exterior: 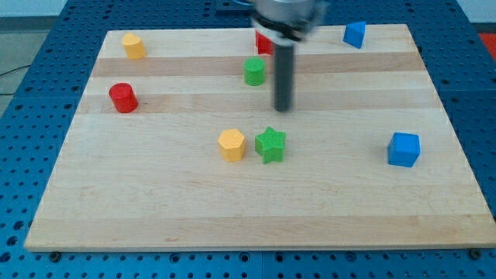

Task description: Push the blue cube towards the right side center of the board

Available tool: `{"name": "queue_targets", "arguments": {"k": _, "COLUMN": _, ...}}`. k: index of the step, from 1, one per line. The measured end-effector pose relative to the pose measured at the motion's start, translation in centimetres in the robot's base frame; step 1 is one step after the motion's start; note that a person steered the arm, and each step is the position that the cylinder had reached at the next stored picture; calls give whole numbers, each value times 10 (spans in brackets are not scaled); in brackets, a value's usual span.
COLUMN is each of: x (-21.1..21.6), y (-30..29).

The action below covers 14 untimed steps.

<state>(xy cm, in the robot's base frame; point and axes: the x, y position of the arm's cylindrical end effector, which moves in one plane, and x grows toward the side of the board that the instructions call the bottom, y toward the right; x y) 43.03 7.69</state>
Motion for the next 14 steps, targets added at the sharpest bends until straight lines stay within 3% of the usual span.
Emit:
{"name": "queue_targets", "arguments": {"k": 1, "x": 89, "y": 22}}
{"name": "queue_targets", "arguments": {"k": 2, "x": 127, "y": 63}}
{"name": "queue_targets", "arguments": {"k": 4, "x": 67, "y": 103}}
{"name": "queue_targets", "arguments": {"k": 6, "x": 106, "y": 113}}
{"name": "queue_targets", "arguments": {"k": 7, "x": 88, "y": 147}}
{"name": "queue_targets", "arguments": {"k": 8, "x": 21, "y": 123}}
{"name": "queue_targets", "arguments": {"k": 9, "x": -4, "y": 131}}
{"name": "queue_targets", "arguments": {"k": 10, "x": 34, "y": 138}}
{"name": "queue_targets", "arguments": {"k": 11, "x": 23, "y": 185}}
{"name": "queue_targets", "arguments": {"k": 12, "x": -15, "y": 191}}
{"name": "queue_targets", "arguments": {"k": 14, "x": -19, "y": 158}}
